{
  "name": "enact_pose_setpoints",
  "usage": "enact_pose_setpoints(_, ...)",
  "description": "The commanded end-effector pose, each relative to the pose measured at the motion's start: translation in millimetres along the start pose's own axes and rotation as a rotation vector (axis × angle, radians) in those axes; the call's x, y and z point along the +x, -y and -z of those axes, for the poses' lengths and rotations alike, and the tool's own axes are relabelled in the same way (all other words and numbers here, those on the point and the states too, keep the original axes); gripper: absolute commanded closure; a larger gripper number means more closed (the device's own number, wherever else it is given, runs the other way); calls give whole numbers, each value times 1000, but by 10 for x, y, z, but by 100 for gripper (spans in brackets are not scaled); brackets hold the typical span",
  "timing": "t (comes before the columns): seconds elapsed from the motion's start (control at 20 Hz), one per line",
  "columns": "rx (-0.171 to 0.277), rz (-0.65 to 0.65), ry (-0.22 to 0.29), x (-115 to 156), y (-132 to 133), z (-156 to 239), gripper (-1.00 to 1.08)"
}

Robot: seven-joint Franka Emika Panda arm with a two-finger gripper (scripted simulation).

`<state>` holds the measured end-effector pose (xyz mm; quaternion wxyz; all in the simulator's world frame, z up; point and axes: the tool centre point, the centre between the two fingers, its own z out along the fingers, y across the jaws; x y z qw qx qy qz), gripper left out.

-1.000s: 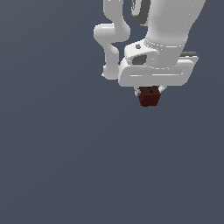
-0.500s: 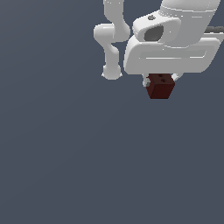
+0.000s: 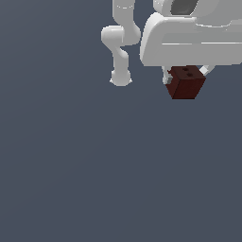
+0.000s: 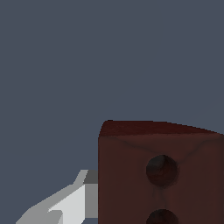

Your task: Pick up the object and move it to a goal position.

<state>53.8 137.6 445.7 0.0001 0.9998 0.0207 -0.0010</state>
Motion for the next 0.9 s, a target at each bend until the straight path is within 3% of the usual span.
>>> enact_pose_setpoints(0.0, 0, 0, -2, 33, 12, 88, 108)
enact_pose_setpoints(0.85, 0, 0, -2, 119, 41, 258, 108)
